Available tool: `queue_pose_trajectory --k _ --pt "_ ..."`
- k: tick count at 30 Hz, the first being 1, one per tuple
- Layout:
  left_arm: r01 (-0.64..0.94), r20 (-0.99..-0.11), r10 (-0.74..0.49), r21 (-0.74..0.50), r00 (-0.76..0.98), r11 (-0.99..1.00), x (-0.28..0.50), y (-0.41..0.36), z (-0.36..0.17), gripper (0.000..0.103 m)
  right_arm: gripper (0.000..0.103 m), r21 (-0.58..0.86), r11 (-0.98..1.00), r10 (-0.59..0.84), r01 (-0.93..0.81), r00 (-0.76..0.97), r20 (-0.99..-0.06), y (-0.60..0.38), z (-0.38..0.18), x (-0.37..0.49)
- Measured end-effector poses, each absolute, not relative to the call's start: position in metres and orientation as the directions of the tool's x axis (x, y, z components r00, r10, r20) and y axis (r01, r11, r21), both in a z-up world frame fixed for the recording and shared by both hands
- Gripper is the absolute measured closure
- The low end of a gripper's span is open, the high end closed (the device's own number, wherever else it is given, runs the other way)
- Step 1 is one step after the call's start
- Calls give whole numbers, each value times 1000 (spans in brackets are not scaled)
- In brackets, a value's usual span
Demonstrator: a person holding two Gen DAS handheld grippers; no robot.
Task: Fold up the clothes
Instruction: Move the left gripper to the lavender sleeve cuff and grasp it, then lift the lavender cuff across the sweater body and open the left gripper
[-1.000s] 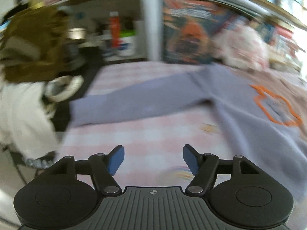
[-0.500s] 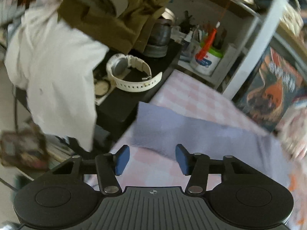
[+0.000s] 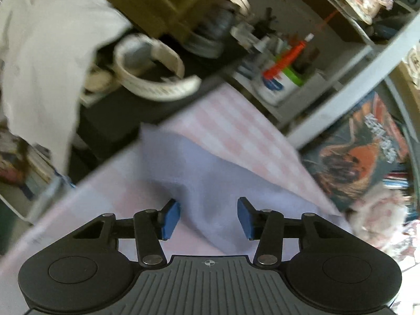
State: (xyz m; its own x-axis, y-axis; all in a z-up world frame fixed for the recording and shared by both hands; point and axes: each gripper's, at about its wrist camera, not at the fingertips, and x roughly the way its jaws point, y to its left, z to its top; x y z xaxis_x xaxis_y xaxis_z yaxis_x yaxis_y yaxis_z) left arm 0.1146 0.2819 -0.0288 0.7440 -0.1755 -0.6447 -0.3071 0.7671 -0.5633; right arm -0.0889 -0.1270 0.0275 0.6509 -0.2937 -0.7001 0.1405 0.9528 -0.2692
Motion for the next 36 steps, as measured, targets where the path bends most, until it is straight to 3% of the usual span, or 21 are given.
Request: queue_pose_trajectory --k 8,15,22,36 --pt "-412 -657 -82 -560 749 719 120 302 -30 71 26 -277 950 -301 142 647 -700 -130 29 -91" --pt "-457 -677 -49 -547 735 701 122 311 -34 96 26 -263 954 -294 146 632 -717 -138 27 -92" --pt "-451 -675 -36 -531 737 717 121 307 -28 100 20 -246 964 -256 105 626 -737 -144 22 -100" --pt "-225 -487 -33 -462 873 858 99 190 63 100 14 -169 986 -127 0 661 -740 -213 16 -92"
